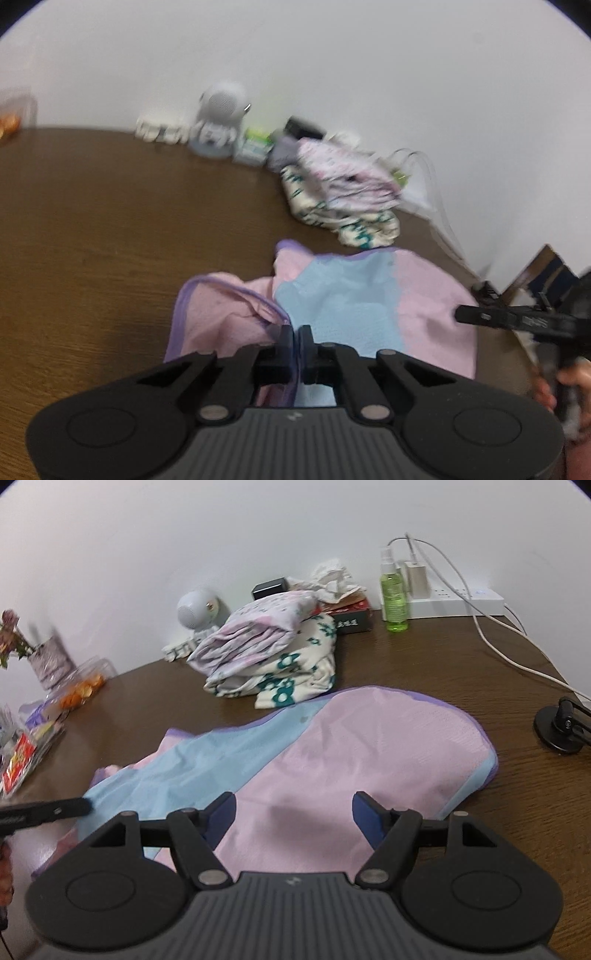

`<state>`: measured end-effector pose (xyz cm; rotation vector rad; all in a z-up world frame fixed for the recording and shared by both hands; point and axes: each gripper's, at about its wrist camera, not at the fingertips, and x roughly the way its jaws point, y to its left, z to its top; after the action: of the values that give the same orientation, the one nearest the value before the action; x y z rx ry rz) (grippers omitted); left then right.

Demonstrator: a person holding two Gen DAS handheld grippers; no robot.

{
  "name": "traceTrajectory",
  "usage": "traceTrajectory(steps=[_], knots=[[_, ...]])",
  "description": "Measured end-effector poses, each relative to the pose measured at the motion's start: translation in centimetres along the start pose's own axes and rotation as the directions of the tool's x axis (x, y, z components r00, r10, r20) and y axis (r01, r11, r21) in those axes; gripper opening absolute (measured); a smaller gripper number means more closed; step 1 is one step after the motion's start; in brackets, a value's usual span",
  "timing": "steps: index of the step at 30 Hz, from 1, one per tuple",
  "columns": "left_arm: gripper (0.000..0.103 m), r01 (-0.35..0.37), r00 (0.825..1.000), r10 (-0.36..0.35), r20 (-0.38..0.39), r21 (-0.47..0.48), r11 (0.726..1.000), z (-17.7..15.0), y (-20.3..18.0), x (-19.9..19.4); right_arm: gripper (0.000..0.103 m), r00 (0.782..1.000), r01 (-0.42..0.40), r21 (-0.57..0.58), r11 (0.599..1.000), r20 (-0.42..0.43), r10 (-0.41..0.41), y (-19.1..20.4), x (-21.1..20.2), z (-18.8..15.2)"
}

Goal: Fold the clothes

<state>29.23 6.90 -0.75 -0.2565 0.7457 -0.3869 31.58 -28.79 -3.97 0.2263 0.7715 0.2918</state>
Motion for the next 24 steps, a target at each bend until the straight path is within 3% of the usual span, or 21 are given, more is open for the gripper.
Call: traceTrajectory(steps=[5,11,15,20,24], knots=[[0.001,0.134,0.991,-0.135,-0.006,0.137,0.981,-2.5,-3.0,-3.8,0.071,1.000,-0.014,-0.004,1.000,-0.001,0.014,-0.2,0.1,-0.1],[0.001,0.254,0.962,-0.218,-0.162,0.253,0.933,-8.3,-6.9,-5.9,0.071,0.998,-0.066,0.019,0.998,-0.002,0.066,0.1,0.1,0.1],[0.001,0.280,0.949,-0.231,-0.217,0.238,0.930,-11.3,-7.2,-6.8,0.071,0.994,-0.105,0.042,0.994,-0.023,0.106,1.1,0.8,0.9],[0.002,0.257,0.955,-0.214,-0.205,0.212,0.943,-12.8,-6.7,-8.0,0.071,0.981,-0.132,0.030,0.991,-0.137,0.135,4.0,3.9,1.7],[0.002,0.251,0.959,-0.215,-0.184,0.200,0.947,-12.8,-6.4,-8.7,0.068,0.976,-0.079,-0.072,0.994,-0.208,0.062,6.8,6.2,1.7]])
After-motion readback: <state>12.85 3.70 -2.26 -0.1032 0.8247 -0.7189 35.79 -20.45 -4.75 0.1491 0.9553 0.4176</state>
